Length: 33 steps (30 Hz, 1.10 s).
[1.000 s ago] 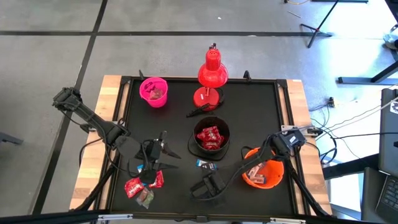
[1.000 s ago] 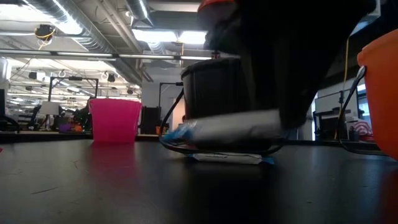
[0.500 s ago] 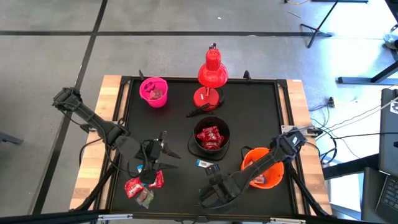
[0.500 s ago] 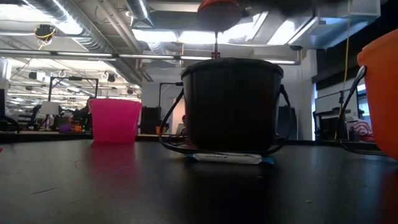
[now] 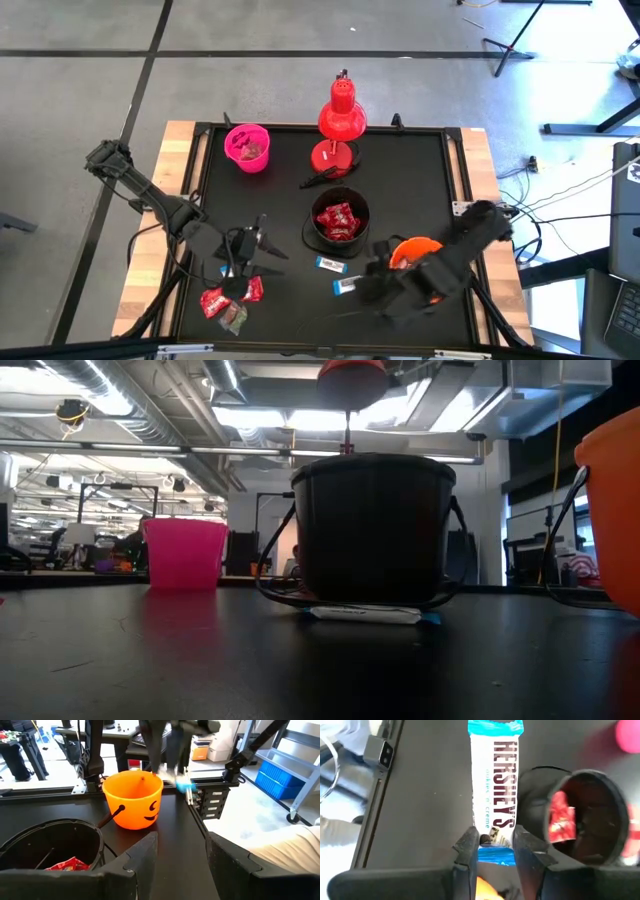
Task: Organize candy in baskets
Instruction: Put the white chocolate into the orange bucket
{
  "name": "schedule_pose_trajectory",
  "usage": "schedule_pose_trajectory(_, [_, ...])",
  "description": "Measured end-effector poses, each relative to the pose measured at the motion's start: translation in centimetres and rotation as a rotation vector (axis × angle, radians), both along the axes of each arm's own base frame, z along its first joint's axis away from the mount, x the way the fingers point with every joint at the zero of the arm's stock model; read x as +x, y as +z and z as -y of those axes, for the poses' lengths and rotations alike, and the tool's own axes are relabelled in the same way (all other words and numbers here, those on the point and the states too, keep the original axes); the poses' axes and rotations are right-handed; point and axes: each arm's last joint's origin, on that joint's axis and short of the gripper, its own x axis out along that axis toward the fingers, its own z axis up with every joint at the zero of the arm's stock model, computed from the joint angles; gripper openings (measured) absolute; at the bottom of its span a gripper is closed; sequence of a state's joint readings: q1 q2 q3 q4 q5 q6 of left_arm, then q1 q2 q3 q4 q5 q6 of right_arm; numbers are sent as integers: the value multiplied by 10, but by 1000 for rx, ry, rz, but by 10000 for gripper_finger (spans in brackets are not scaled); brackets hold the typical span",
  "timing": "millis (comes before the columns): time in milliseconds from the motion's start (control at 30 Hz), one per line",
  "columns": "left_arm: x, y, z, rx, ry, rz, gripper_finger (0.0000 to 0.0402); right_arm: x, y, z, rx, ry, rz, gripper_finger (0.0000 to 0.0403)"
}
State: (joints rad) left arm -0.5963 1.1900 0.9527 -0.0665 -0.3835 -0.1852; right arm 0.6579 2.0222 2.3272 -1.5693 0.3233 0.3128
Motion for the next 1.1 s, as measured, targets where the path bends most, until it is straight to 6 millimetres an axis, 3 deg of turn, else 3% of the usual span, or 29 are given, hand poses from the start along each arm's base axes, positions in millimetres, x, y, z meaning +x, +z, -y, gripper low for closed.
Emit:
schedule_pose_trajectory(167, [-1, 0, 2, 0, -7, 1, 158, -36, 24, -1, 1, -32, 118, 94])
schedule_pose_trajectory(267, [-1, 0, 2, 0, -7, 1, 158, -57, 22, 1, -37, -87, 160, 94])
schedule_pose_trajectory(467, [-1, 1, 2, 2, -8, 12, 158, -99, -6, 23, -12, -198, 249, 94])
schedule_pose_trajectory(733, [-1, 1, 2, 8, -10, 13, 158, -151, -44, 76, 295, -379, 283, 94])
schedule_pose_trajectory(900, [-1, 1, 2, 23, -14, 16, 158, -174, -65, 95, 459, -495, 142, 94])
schedule_pose_trajectory(1100, [-1, 1, 2, 13, -11, 11, 158, -181, -88, 97, 503, -572, -20, 100])
